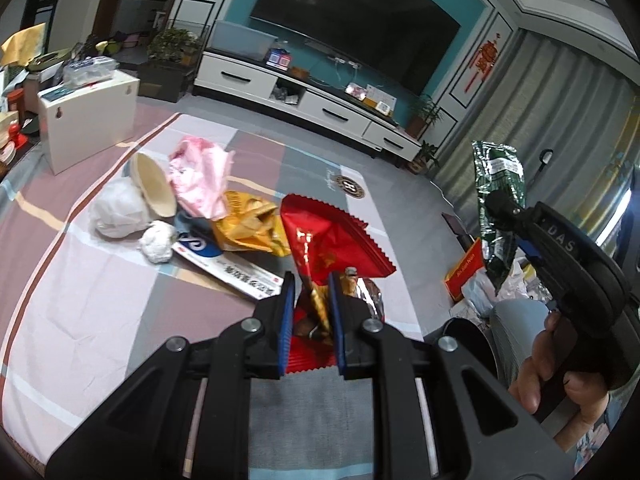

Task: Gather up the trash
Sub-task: 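Carry the green snack bag and red wrapper over to the black bin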

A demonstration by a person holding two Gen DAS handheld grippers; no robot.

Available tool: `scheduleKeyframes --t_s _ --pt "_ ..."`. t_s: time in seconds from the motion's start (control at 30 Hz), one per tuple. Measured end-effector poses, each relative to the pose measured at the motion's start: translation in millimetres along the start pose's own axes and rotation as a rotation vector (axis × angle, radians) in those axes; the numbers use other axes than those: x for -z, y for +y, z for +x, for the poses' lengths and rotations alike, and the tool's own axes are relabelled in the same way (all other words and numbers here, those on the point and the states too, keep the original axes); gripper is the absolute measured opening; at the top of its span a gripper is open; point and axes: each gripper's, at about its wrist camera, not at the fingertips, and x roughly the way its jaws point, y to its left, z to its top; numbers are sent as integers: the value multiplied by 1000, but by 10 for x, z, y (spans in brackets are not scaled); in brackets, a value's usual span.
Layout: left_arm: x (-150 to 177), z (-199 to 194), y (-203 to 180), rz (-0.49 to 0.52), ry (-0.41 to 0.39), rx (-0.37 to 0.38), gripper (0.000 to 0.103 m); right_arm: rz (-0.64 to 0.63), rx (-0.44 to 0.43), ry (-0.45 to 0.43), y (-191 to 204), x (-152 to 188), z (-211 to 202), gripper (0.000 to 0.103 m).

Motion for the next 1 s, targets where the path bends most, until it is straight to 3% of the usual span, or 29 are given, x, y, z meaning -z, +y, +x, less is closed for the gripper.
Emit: scheduleKeyframes --t_s 0.27,0.53,1.0 --pt "20 56 -164 25 14 20 18 39 9 -1 -118 -15 -46 32" --pt "90 85 -308 64 39 17 18 32 -6 104 -297 -23 -88 32" --pt "309 129 -744 116 94 116 18 57 51 184 -667 427 -496 32"
